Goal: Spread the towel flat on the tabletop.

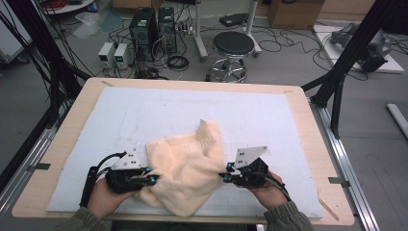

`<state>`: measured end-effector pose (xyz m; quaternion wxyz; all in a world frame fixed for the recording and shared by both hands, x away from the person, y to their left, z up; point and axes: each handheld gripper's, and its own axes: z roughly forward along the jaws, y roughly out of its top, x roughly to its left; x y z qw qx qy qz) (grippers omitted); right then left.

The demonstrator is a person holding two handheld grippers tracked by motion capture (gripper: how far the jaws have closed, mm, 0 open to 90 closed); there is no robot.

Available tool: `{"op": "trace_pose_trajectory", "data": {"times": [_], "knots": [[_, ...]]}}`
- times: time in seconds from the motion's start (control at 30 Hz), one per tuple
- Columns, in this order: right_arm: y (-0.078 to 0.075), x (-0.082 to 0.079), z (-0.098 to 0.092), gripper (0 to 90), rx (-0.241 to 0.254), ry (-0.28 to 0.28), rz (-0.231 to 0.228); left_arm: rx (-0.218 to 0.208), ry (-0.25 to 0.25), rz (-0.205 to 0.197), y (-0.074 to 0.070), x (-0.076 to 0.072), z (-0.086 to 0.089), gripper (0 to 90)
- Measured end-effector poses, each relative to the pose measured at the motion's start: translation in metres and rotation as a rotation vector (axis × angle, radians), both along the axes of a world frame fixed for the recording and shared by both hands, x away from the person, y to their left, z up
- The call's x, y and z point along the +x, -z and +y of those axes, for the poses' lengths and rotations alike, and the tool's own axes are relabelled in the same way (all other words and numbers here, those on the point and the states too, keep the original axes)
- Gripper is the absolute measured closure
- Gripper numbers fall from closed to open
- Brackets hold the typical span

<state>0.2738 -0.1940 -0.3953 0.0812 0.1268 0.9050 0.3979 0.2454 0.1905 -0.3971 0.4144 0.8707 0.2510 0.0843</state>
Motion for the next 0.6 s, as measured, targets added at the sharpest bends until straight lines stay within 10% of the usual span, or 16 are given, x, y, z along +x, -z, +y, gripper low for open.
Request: {"op": "trace_pose_trajectory", "data": {"times": [0.27, 0.6], "knots": [[-0.001, -0.007, -0.006, 63.3, 0.069, -0.004, 0.012, 0.015, -0.011, 0.032, 0.0, -0.018, 0.018, 80.4], [-0.017, 0.009, -0.025, 51.1, 0.142, 0.051, -0.03, -0.014, -0.032, -0.077, -0.029, 0.009, 0.015, 52.6]]}}
